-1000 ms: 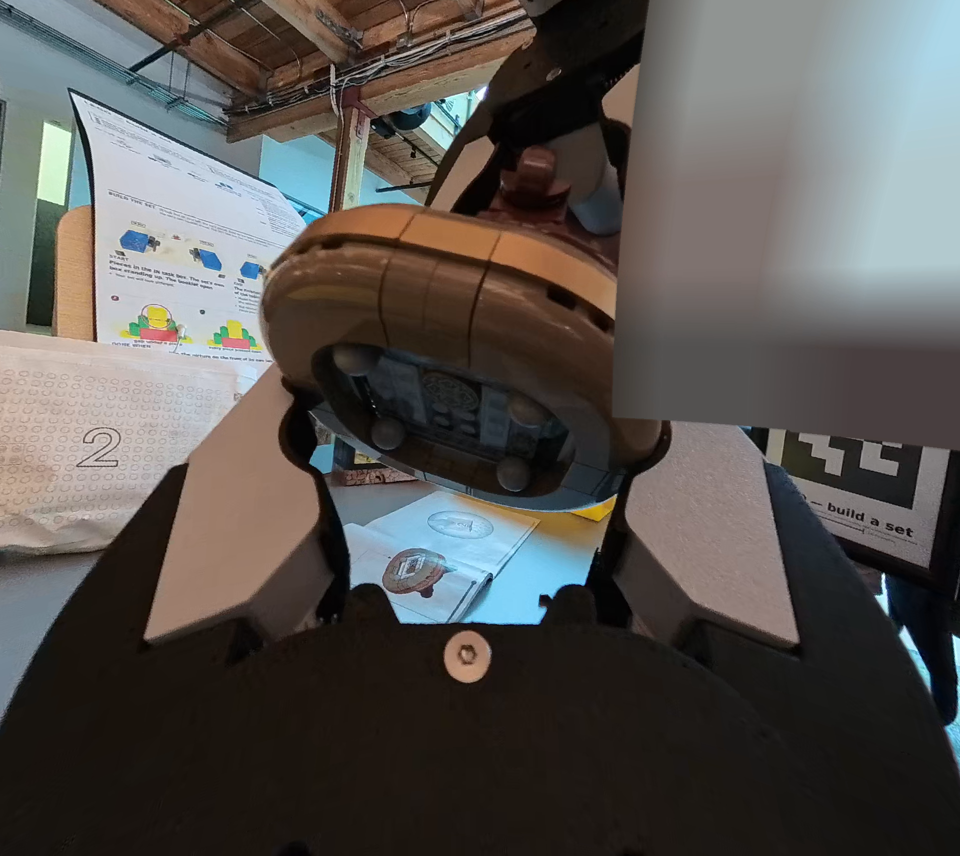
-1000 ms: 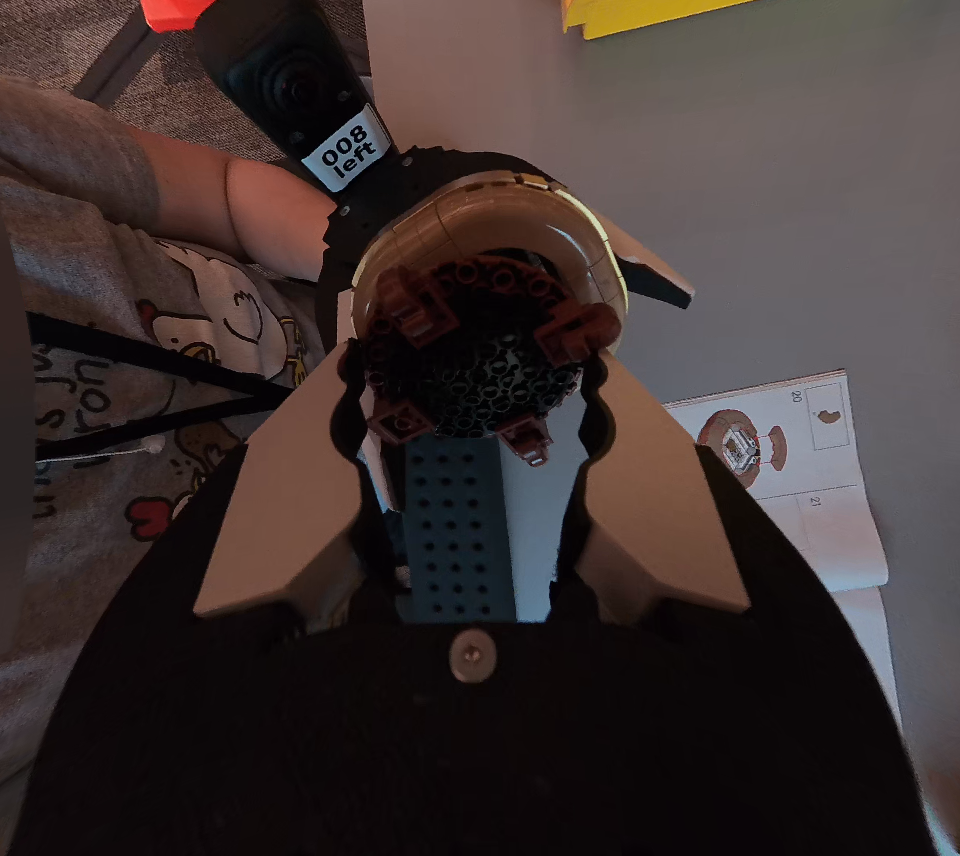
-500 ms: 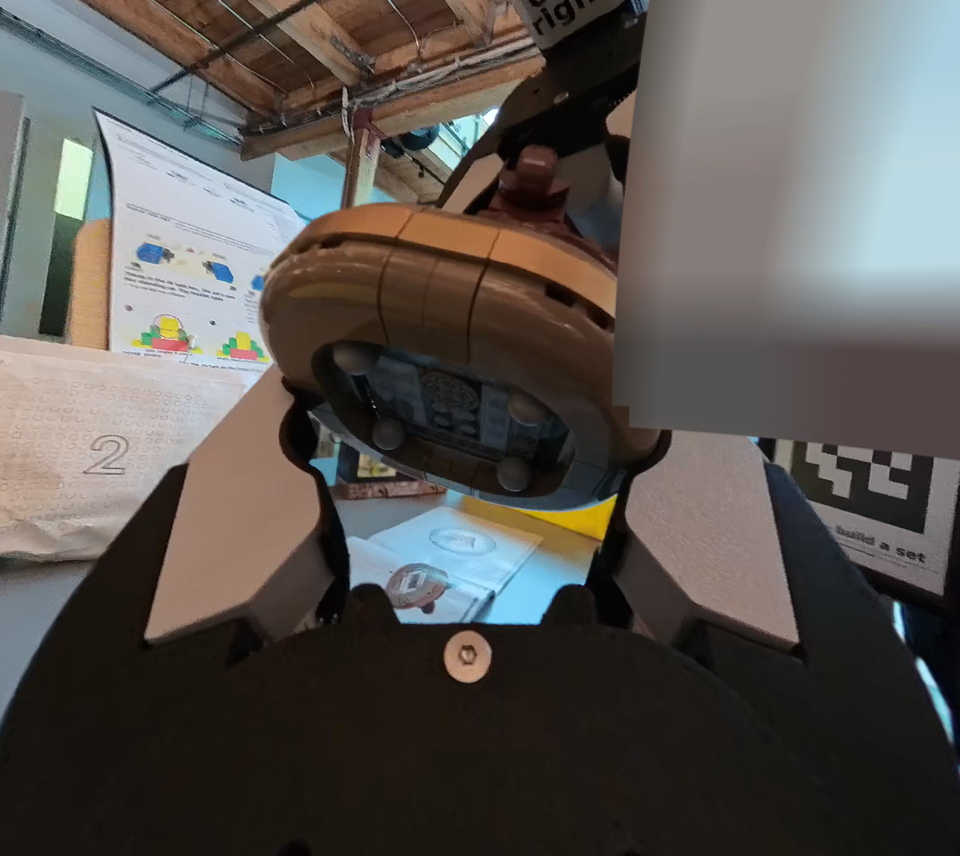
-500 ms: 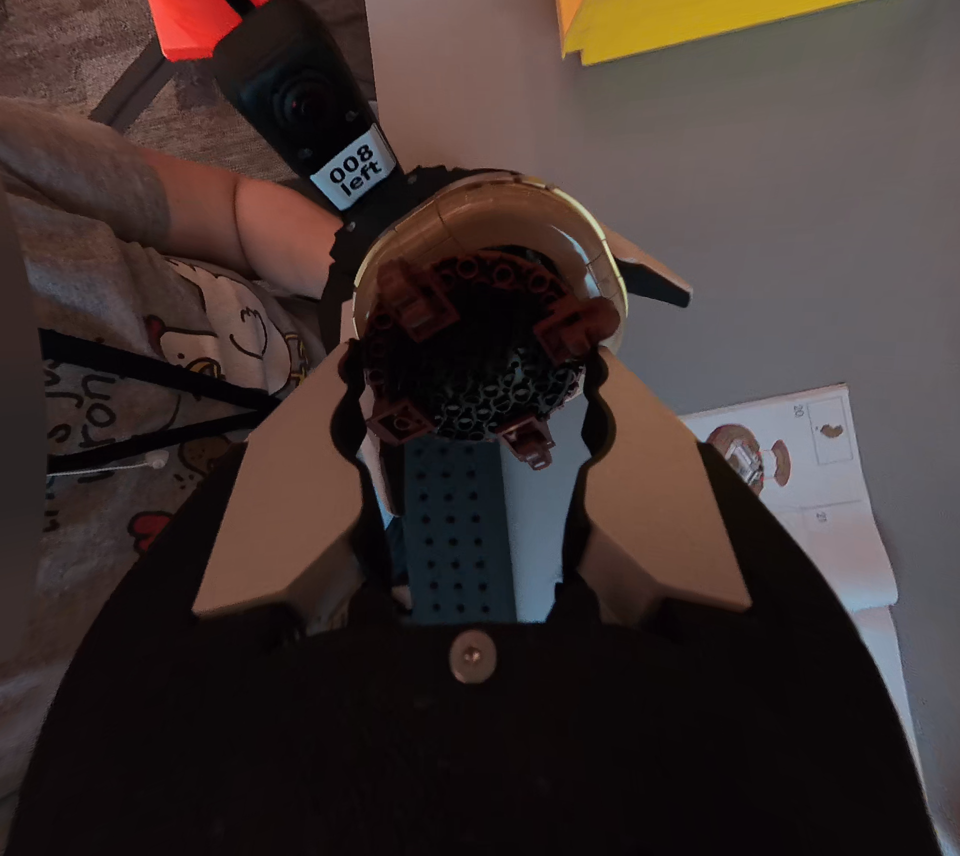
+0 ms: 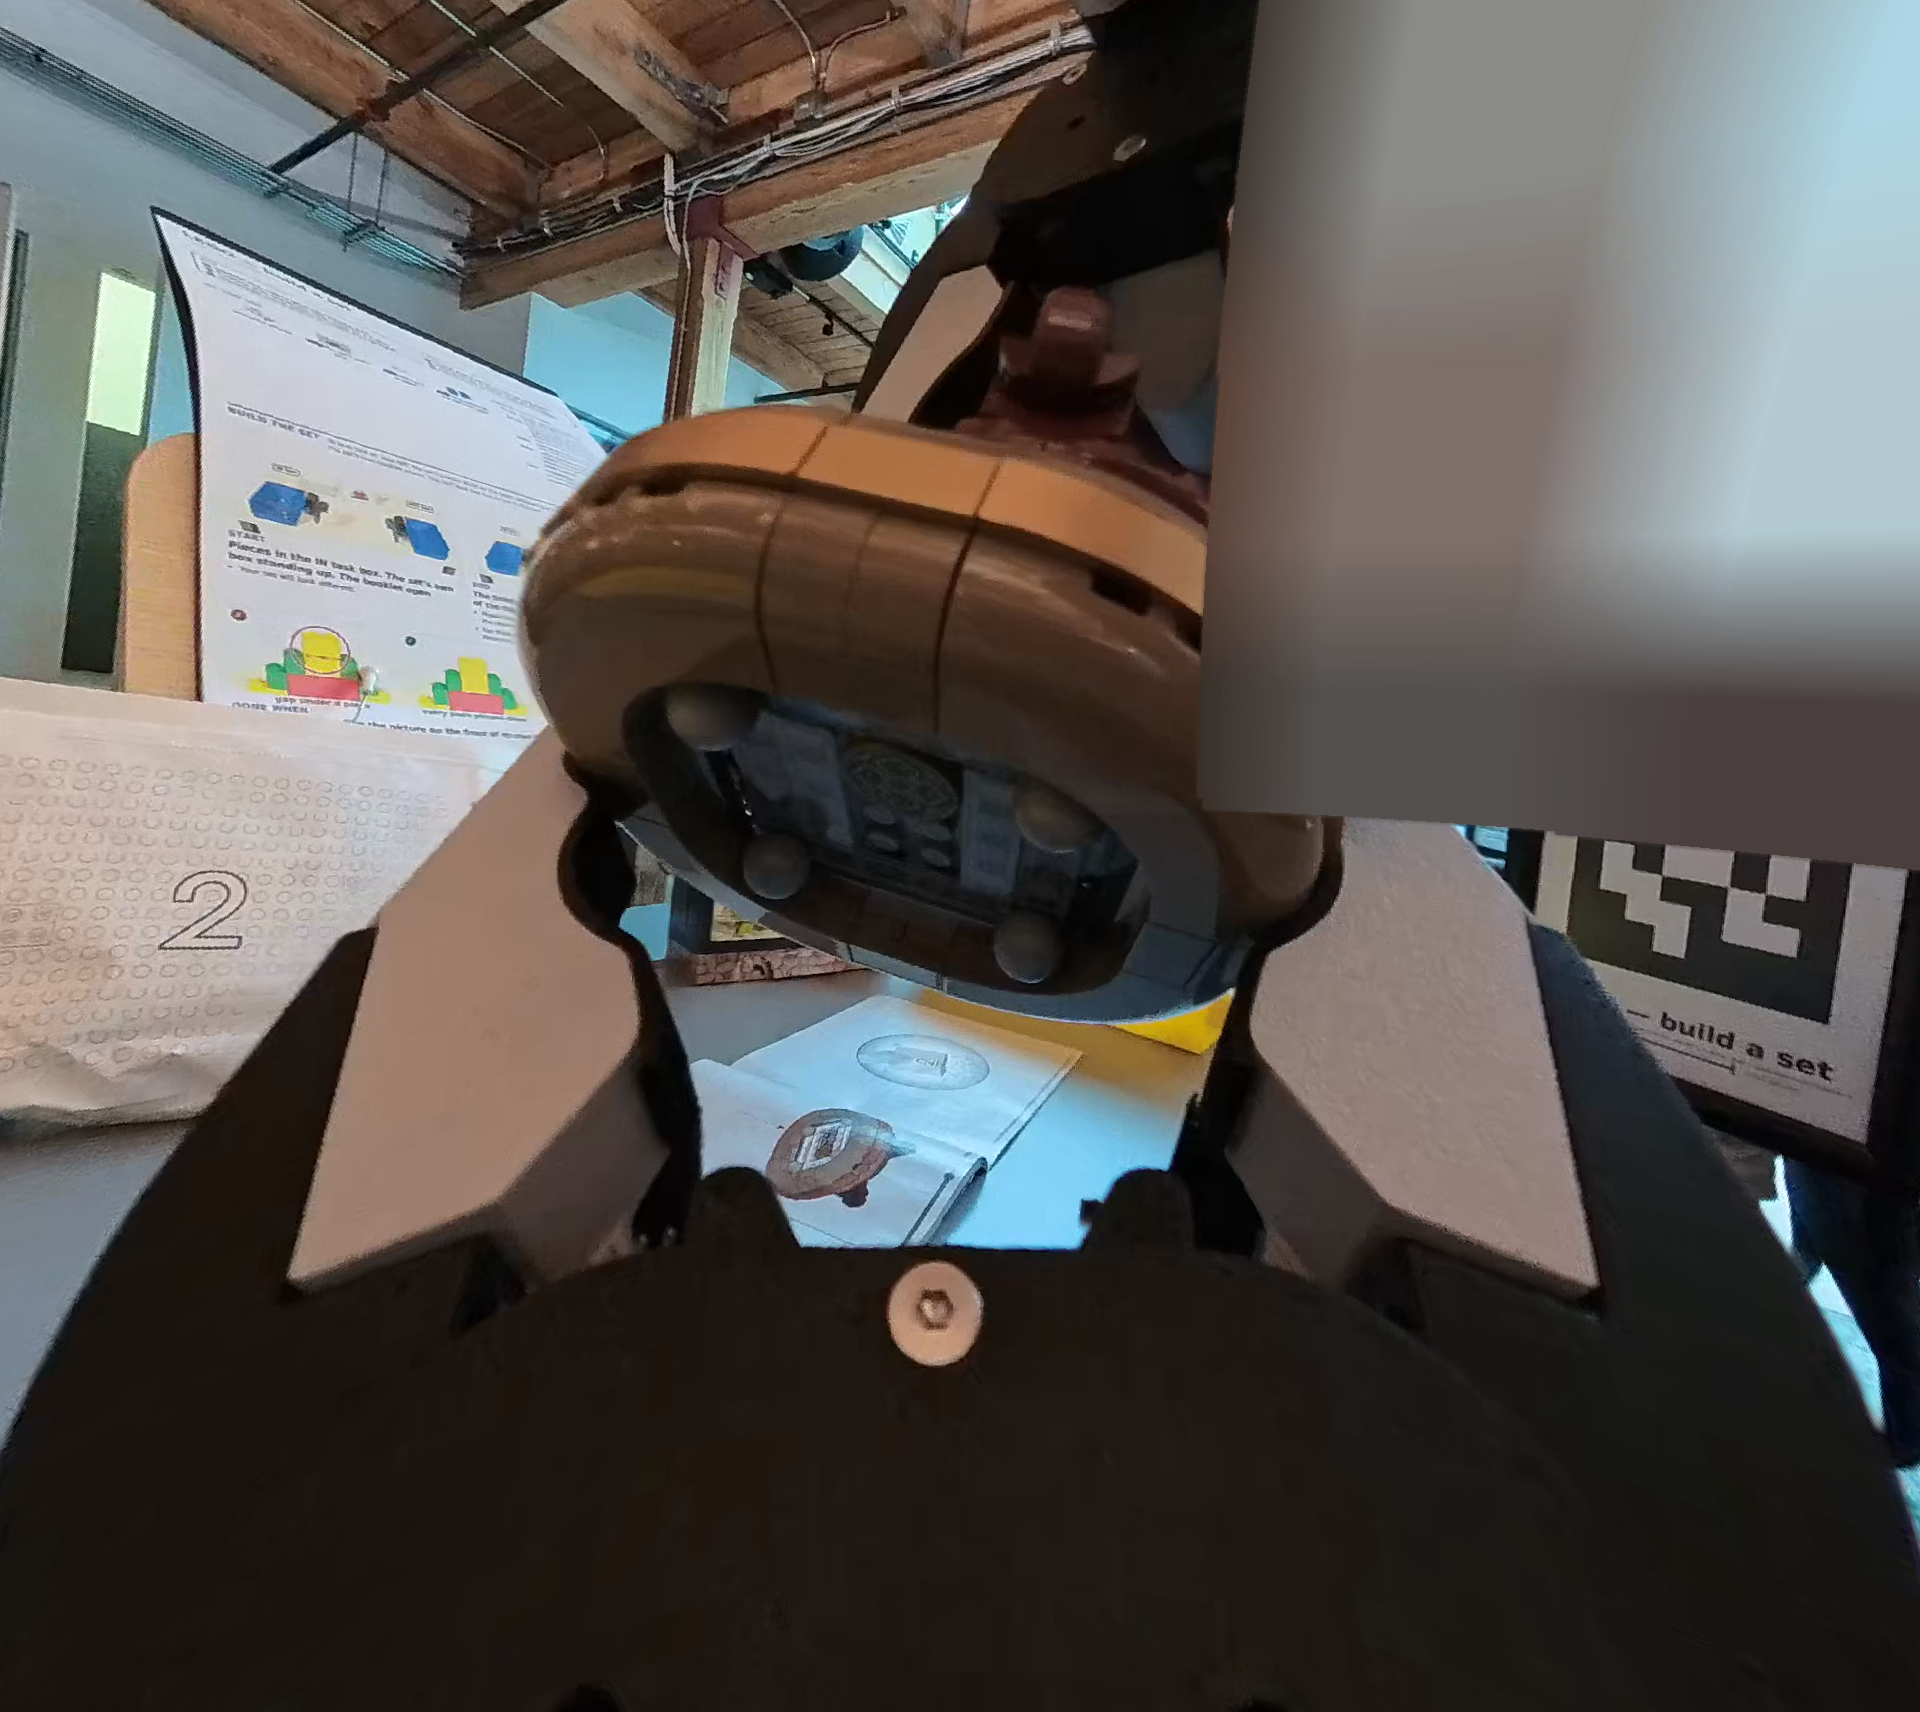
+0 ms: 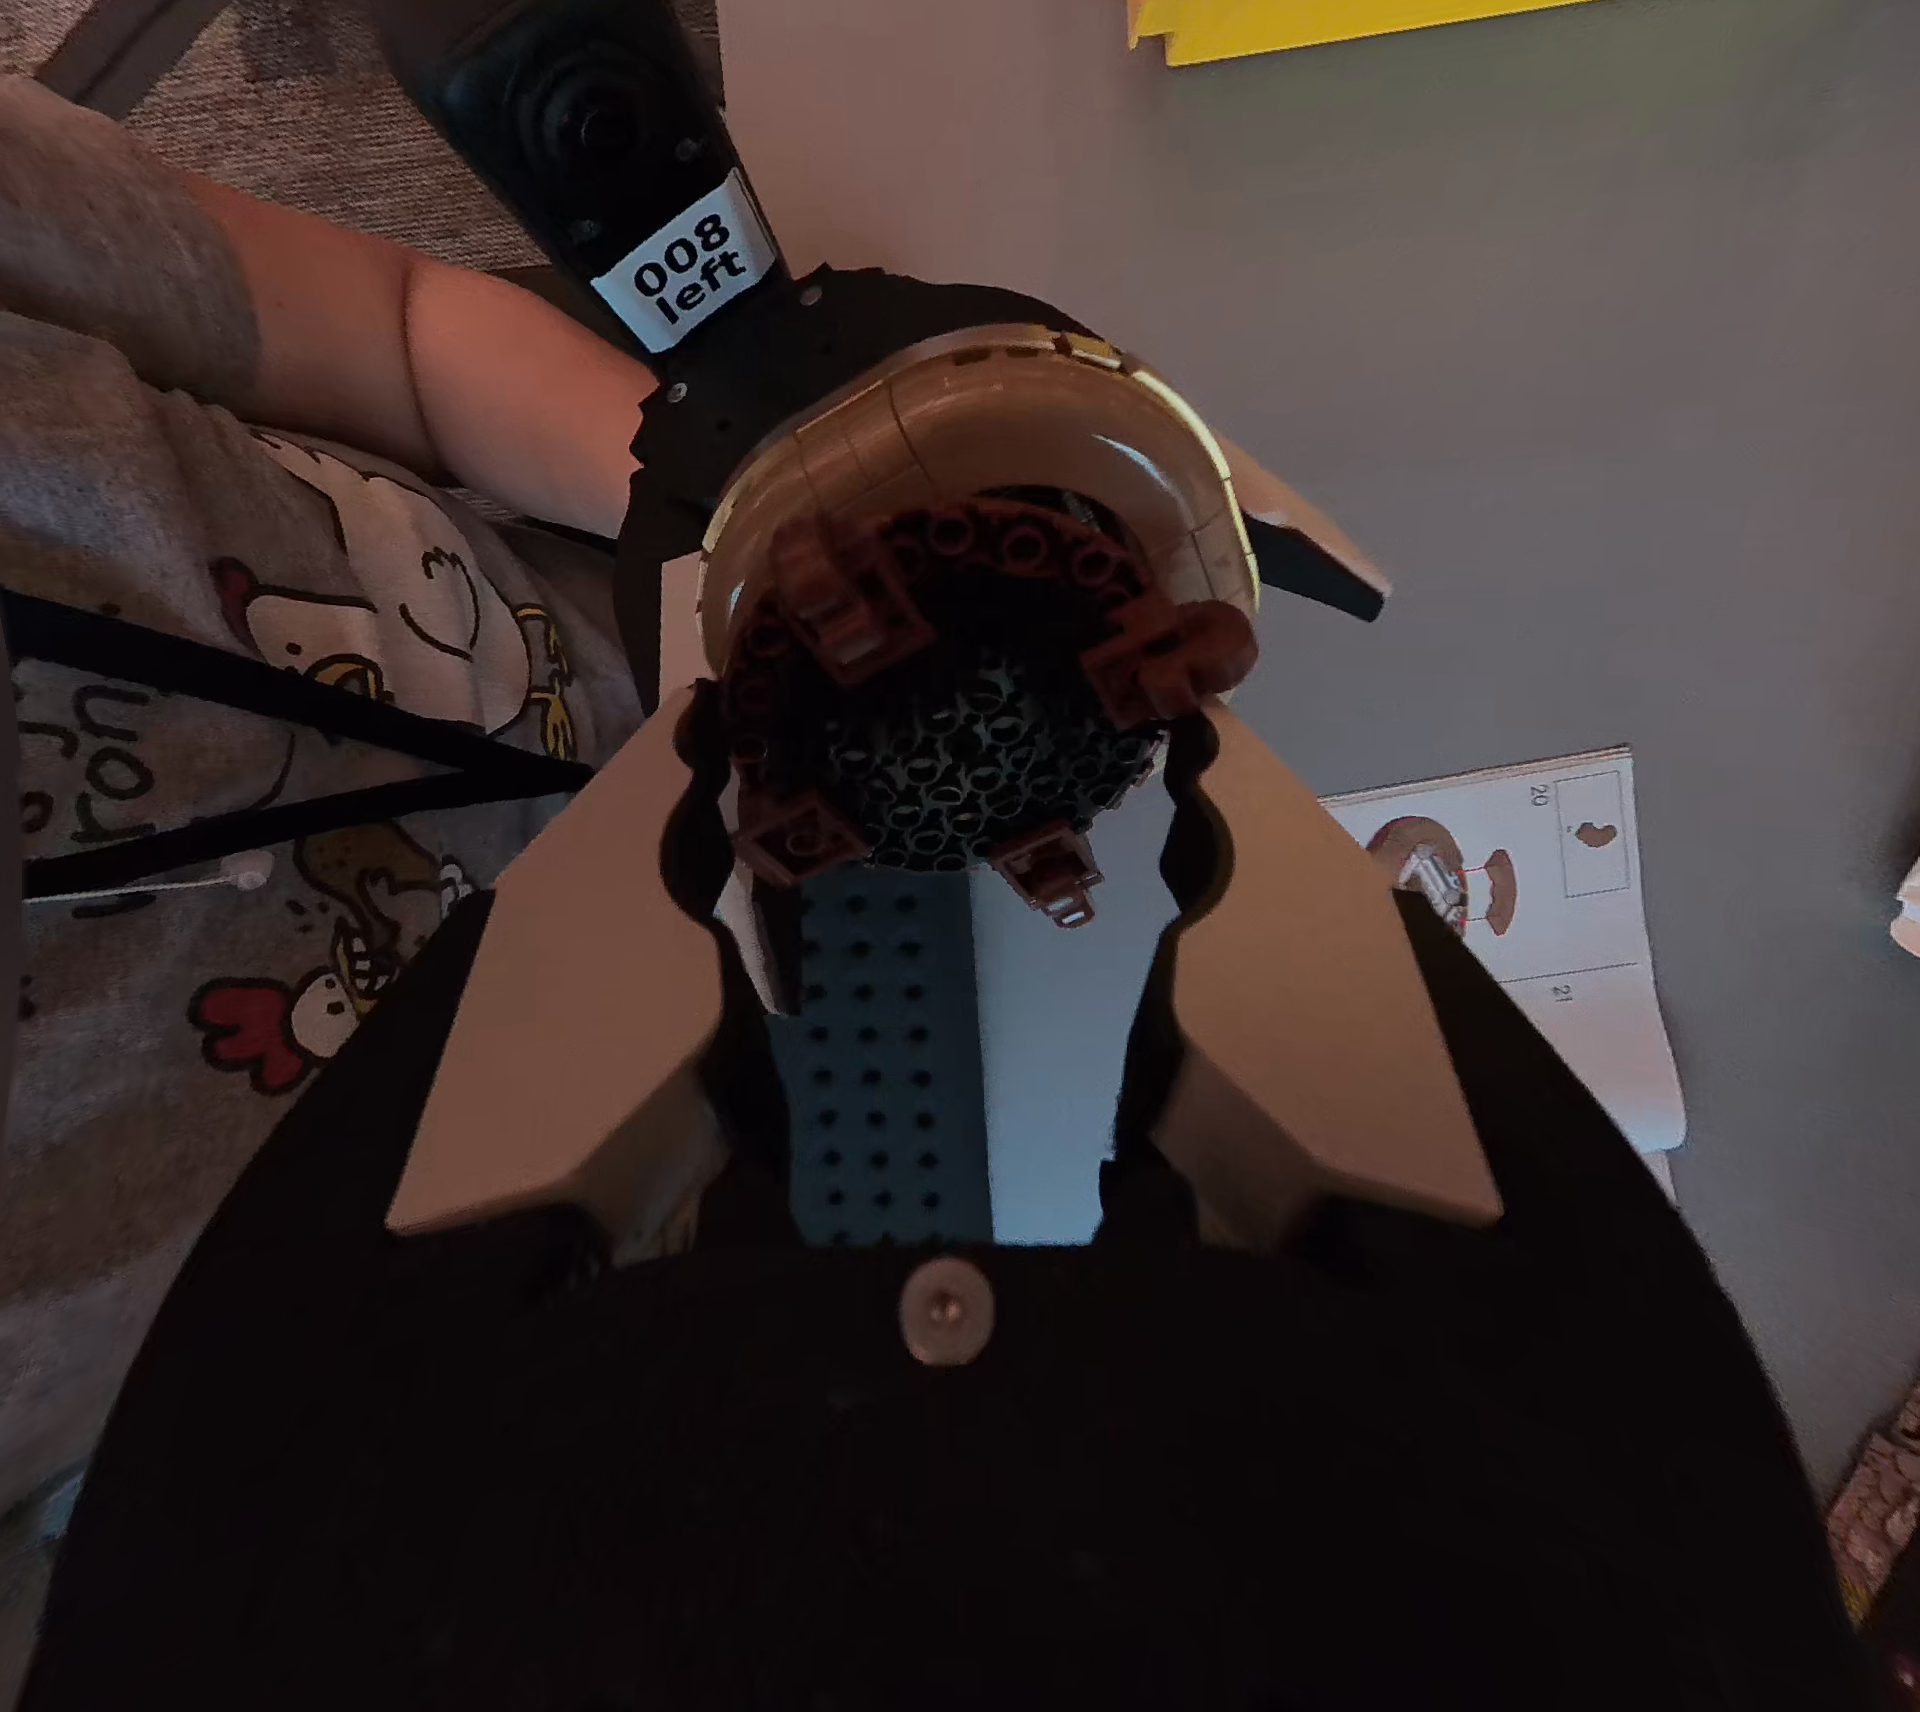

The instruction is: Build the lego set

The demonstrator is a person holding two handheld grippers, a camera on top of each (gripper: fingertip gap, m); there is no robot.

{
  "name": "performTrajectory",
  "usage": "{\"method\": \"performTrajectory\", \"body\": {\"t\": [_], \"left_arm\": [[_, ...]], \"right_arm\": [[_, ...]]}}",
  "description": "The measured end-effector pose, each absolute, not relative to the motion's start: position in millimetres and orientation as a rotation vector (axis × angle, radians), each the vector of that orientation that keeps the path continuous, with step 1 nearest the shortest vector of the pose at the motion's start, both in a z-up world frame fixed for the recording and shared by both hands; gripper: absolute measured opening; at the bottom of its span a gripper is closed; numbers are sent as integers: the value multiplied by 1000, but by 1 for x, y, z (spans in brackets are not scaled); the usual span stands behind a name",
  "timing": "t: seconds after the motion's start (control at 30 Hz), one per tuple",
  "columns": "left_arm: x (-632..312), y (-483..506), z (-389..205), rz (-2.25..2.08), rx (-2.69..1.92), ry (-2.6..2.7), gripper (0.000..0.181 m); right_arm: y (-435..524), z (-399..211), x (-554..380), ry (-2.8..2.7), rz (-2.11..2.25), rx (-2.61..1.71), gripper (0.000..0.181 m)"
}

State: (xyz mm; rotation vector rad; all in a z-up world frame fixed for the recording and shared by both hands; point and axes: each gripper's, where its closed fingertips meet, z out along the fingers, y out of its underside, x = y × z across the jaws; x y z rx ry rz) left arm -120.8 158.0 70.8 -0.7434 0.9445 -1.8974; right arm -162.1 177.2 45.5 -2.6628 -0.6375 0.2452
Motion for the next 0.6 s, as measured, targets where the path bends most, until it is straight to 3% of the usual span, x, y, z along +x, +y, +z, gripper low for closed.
{"method": "performTrajectory", "body": {"t": [0.6], "left_arm": [[-130, 172, 82, -1992, -729, 820, 126]], "right_arm": [[186, 54, -168, -553, 441, -2619, 85]]}}
